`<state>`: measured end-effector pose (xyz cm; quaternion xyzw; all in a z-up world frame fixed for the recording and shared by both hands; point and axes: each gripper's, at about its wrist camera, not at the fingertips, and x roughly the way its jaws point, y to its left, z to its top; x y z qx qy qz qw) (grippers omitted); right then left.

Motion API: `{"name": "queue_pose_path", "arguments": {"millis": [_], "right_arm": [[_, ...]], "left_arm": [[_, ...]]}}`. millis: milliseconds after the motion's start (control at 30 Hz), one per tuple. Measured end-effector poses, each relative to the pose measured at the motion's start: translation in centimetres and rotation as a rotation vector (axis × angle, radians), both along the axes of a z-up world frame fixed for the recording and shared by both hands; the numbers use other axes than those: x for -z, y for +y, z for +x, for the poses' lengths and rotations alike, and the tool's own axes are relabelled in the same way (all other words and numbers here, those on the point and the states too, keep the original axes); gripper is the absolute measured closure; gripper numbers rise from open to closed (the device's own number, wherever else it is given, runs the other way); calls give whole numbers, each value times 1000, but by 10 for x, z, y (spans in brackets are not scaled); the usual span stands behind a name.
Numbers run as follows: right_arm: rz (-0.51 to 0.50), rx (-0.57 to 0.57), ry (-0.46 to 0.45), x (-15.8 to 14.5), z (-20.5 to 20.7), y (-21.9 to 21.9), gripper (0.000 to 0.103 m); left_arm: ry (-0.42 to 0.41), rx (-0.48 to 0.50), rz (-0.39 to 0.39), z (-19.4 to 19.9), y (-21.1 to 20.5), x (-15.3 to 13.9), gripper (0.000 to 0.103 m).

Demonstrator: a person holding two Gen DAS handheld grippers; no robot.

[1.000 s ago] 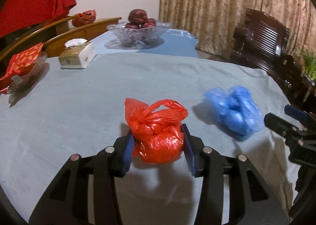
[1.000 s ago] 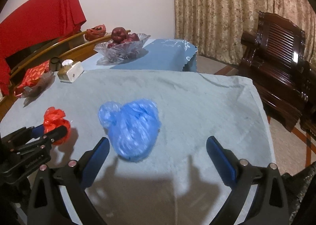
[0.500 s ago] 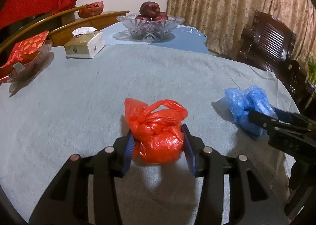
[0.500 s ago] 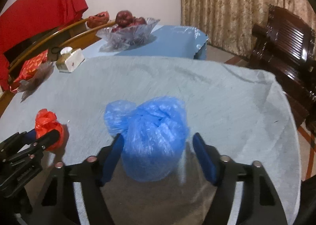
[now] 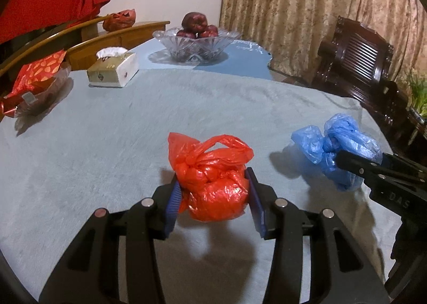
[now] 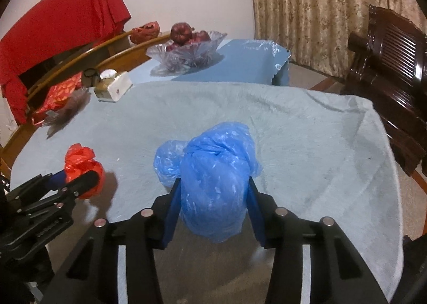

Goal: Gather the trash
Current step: 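Carry the red and blue bags over the bin and open both grippers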

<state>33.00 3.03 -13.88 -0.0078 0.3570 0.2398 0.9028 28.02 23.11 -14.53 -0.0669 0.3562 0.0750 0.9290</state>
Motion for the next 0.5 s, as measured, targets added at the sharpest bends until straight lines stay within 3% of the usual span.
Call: {"name": "queue_pose_path", "arguments": {"millis": [500], "right_arm": [[42, 74, -80, -44, -72, -77, 57]], "left_arm": [[-83, 96, -18, -51, -71, -51, 59]]}}
